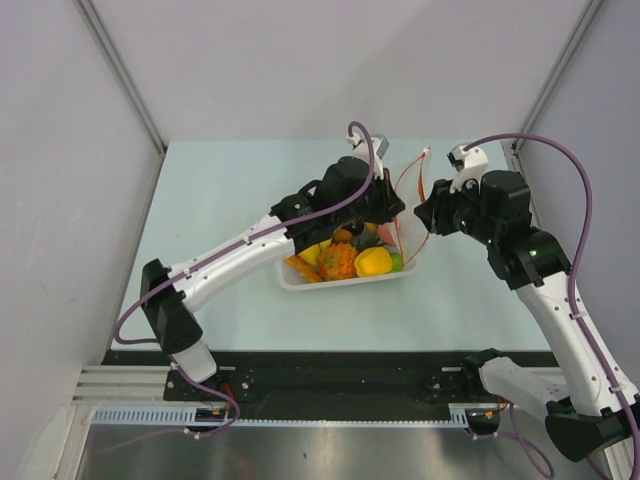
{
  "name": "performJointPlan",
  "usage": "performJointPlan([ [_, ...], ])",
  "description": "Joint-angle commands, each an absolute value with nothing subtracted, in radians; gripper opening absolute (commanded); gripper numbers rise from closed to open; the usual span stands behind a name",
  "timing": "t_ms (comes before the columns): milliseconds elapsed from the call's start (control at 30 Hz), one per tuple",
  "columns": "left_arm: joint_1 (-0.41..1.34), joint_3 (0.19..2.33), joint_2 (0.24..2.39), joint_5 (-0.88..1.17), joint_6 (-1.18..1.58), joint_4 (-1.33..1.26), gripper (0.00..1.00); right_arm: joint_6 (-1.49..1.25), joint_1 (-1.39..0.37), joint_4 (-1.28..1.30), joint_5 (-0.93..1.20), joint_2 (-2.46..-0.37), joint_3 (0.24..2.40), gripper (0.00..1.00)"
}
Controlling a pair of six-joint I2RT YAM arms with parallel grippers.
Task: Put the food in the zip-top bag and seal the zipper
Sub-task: Open the zipper of the food storage bag.
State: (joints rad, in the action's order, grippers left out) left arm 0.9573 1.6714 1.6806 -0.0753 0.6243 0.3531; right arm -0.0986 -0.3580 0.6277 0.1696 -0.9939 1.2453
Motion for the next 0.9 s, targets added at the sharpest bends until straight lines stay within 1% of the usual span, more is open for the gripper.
performJointPlan([
  [0, 0.977, 1.715, 1.686, -0.045, 0.595, 0.304, 0.0, -0.081, -0.353, 0.618, 0.141, -0.989, 1.255, 0.14],
  [67, 0.977, 1.698, 1.669, -0.072, 0.574, 0.311, 0.0, -0.055, -0.347, 0.653, 0.106, -0.986, 1.27, 0.02],
  [100, 0.973, 1.687, 1.655, -0.09, 0.545, 0.314, 0.0, -0.04, -0.331, 0.701, 0.088, -0.983, 1.284, 0.0],
  [200, 0.94, 1.617, 1.602, -0.117, 0.512, 0.308, 0.0, 0.021, -0.282, 0.774, 0.011, -0.939, 1.281, 0.0],
  [267, 0.894, 1.553, 1.573, -0.085, 0.506, 0.287, 0.0, 0.066, -0.22, 0.793, -0.038, -0.891, 1.264, 0.0],
  [333, 0.861, 1.528, 1.568, -0.006, 0.502, 0.272, 0.0, 0.086, -0.171, 0.808, -0.067, -0.865, 1.269, 0.0],
  [400, 0.859, 1.519, 1.581, 0.099, 0.473, 0.255, 0.04, 0.098, -0.152, 0.831, -0.077, -0.862, 1.282, 0.0],
  [433, 0.861, 1.516, 1.588, 0.188, 0.471, 0.241, 0.05, 0.1, -0.146, 0.837, -0.077, -0.864, 1.298, 0.0],
  [467, 0.865, 1.514, 1.594, 0.218, 0.466, 0.226, 0.08, 0.104, -0.146, 0.845, -0.078, -0.864, 1.305, 0.0],
  [633, 0.891, 1.542, 1.669, 0.296, 0.422, 0.187, 0.12, 0.14, -0.141, 0.91, -0.127, -0.851, 1.324, 0.0],
  [733, 0.891, 1.574, 1.713, 0.36, 0.402, 0.176, 0.28, 0.124, -0.141, 0.937, -0.083, -0.83, 1.301, 0.0],
  [767, 0.891, 1.58, 1.716, 0.389, 0.391, 0.175, 0.39, 0.118, -0.141, 0.951, -0.075, -0.828, 1.293, 0.0],
  [800, 0.89, 1.582, 1.713, 0.408, 0.377, 0.176, 0.48, 0.111, -0.141, 0.954, -0.071, -0.833, 1.289, 0.0],
  [833, 0.89, 1.58, 1.698, 0.419, 0.359, 0.179, 0.68, 0.1, -0.141, 0.959, -0.071, -0.834, 1.286, 0.0],
  [867, 0.89, 1.562, 1.683, 0.426, 0.315, 0.186, 0.74, 0.097, -0.141, 0.959, -0.071, -0.834, 1.282, 0.0],
])
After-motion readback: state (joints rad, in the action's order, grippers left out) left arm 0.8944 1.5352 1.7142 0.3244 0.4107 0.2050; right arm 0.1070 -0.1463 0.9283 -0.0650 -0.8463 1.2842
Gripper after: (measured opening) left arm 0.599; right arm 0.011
